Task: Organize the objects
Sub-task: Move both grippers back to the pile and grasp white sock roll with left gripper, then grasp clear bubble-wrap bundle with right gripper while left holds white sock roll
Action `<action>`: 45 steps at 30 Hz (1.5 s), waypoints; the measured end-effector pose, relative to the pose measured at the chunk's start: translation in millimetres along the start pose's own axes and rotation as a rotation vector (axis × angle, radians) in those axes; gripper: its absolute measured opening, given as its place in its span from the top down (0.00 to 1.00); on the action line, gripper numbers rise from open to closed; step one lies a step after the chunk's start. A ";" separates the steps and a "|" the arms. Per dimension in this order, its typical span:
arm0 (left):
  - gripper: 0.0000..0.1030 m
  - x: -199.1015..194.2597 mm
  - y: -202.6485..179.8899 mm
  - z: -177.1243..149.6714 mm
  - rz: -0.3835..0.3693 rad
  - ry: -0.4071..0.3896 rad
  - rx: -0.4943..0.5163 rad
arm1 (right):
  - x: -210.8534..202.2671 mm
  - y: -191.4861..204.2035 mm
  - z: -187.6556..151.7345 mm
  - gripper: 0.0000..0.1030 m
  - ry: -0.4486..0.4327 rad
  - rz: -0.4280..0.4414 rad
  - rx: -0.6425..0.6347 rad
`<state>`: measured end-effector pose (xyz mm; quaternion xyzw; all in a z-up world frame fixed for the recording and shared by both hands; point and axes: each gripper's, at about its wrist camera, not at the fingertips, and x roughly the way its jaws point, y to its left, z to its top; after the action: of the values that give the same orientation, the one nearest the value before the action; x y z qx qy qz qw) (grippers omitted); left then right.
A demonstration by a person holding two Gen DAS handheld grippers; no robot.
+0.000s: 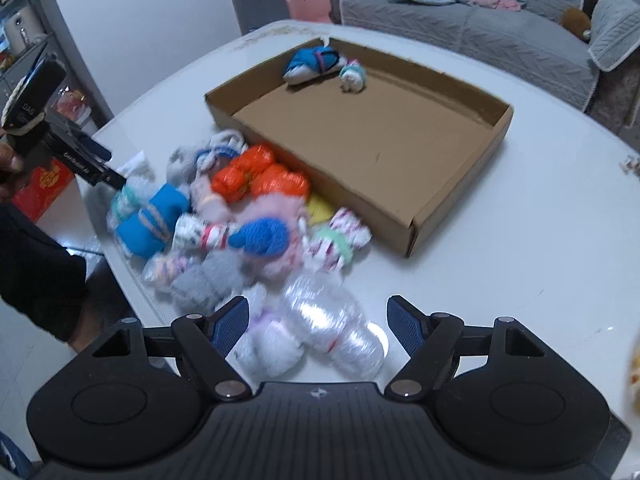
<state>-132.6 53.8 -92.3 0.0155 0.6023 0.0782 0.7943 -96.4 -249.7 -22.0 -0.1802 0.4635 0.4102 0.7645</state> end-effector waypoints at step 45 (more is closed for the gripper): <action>0.56 11.2 -14.6 -11.4 -0.107 -0.190 0.098 | 34.5 -2.5 -10.4 0.40 -0.017 -0.121 -0.328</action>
<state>-139.0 40.2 -107.9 0.0295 0.5274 0.0043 0.8491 -92.2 -242.2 -57.1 -0.3264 0.3720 0.4353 0.7520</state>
